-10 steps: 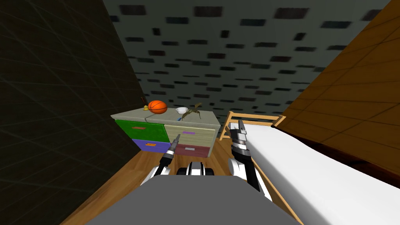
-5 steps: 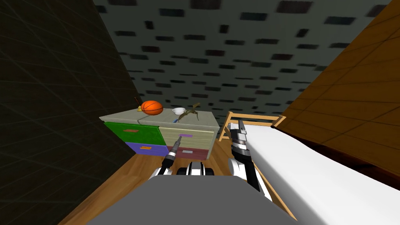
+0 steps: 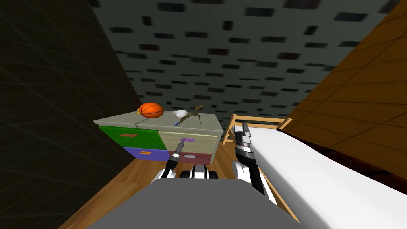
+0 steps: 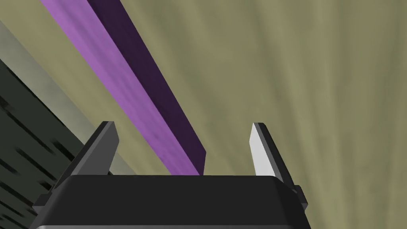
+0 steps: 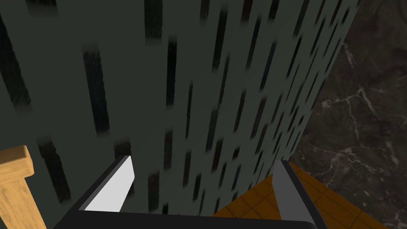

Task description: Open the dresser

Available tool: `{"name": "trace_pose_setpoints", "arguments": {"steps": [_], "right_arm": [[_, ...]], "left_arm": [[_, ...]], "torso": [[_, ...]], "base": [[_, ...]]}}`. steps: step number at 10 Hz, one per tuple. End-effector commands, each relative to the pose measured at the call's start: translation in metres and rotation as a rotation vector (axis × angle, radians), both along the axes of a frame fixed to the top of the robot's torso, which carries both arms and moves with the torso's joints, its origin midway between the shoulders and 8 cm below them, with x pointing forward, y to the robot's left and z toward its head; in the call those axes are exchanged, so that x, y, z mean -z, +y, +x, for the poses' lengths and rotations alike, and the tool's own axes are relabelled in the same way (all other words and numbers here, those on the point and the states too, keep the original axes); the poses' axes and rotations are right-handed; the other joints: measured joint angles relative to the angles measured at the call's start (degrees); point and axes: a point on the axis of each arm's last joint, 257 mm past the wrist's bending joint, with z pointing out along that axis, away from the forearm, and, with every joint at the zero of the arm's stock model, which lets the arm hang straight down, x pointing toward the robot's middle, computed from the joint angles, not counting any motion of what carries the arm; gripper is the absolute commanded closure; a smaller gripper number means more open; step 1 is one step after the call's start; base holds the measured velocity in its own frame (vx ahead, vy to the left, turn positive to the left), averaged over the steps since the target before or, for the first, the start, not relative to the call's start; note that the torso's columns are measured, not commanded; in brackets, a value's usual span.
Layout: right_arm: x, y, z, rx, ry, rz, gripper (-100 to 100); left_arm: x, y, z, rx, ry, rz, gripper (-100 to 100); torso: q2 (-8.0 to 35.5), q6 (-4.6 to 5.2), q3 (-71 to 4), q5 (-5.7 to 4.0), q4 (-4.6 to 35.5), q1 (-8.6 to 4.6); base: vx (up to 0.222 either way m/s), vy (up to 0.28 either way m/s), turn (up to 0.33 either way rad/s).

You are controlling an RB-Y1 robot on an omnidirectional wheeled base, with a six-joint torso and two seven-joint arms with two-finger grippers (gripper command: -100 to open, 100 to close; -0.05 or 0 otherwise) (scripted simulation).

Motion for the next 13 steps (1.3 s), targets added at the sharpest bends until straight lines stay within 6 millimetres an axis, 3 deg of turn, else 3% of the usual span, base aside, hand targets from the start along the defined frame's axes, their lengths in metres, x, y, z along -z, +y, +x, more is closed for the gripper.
{"name": "trace_pose_setpoints", "arguments": {"steps": [1, 6, 10, 11, 12, 13], "right_arm": [[0.0, 0.0, 0.0, 0.0, 0.0, 0.0, 0], [0.0, 0.0, 0.0, 0.0, 0.0, 0.0, 0], [0.0, 0.0, 0.0, 0.0, 0.0, 0.0, 0], [0.0, 0.0, 0.0, 0.0, 0.0, 0.0, 0], [0.0, 0.0, 0.0, 0.0, 0.0, 0.0, 0], [0.0, 0.0, 0.0, 0.0, 0.0, 0.0, 0]], "left_arm": [[0.002, -0.001, -0.003, 0.002, -0.002, -0.002, 100], [-0.008, -0.006, -0.001, 0.014, -0.016, -0.004, 100], [0.0, -0.006, -0.01, 0.018, 0.013, 0.0, 100], [-0.008, -0.009, -0.005, 0.023, -0.008, -0.005, 100], [-0.016, -0.008, 0.001, 0.021, -0.002, -0.004, -100], [-0.022, -0.008, 0.005, 0.021, -0.003, -0.003, -100]], "torso": [[0.18, -0.02, 0.13, 0.03, -0.01, 0.04], [-0.12, -0.07, -0.03, 0.09, -0.23, 0.09], [-0.12, -0.11, -0.01, 0.09, -0.2, 0.19], [-0.15, -0.11, -0.04, 0.1, -0.24, 0.18], [-0.51, -0.03, -0.25, 0.03, -0.14, 0.11], [-0.54, 0.01, -0.32, -0.02, -0.11, 0.01]], "base": [[-0.018, 0.002, -0.013], [-0.159, -0.001, 0.016], [-0.179, 0.014, 0.016], [-0.107, -0.003, 0.004], [-0.054, -0.004, -0.017], [-0.05, -0.002, -0.015]]}}
